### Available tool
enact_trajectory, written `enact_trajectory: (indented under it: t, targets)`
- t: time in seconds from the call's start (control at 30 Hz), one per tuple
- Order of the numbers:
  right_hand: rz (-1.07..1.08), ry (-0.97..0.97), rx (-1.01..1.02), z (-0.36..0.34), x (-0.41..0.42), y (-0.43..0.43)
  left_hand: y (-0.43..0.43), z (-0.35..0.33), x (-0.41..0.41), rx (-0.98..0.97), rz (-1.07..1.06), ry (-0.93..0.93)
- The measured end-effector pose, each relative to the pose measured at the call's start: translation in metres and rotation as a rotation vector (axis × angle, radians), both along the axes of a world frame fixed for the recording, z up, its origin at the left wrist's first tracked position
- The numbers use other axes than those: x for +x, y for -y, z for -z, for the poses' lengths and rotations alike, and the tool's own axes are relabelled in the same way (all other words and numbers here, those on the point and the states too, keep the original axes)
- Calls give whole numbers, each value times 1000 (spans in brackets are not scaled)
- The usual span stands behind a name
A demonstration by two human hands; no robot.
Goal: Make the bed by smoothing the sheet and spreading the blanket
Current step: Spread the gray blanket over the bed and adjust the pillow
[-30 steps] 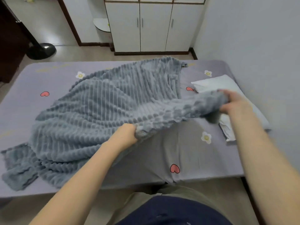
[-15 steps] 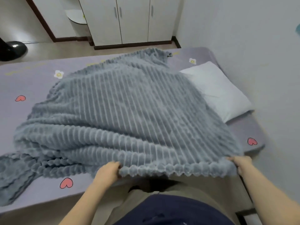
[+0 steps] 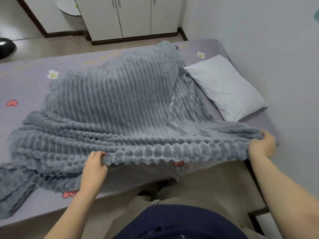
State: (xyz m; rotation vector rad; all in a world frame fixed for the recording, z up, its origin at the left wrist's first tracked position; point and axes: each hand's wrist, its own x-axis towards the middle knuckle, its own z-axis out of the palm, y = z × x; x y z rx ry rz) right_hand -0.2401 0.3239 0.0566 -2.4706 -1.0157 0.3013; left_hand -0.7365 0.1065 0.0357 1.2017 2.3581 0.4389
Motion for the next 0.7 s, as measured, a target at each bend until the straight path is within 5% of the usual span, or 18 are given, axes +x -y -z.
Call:
enact_trajectory:
  t: [0.1, 0.2, 0.27, 0.4, 0.5, 0.6, 0.7]
  targets:
    - [55, -3, -93, 13, 28, -2, 10, 4, 7, -70, 55, -78]
    - [-101, 88, -515, 27, 23, -1, 15, 5, 20, -137, -22, 146]
    - [-348, 109, -623, 27, -22, -4, 11, -2, 31, -103, -6, 204]
    - [-1152, -426, -607, 15, -167, 13, -11, -23, 50, -41, 87, 208]
    - [-1671, -567, -773, 4, -270, 50, -28, -36, 57, -37, 196, 186]
    - [-1817, -477, -690, 2, -330, 71, -30, -37, 50, 1, 212, 159]
    - [-1862, -391, -801, -2, -346, 73, -16, -28, 28, 8, 7, 253]
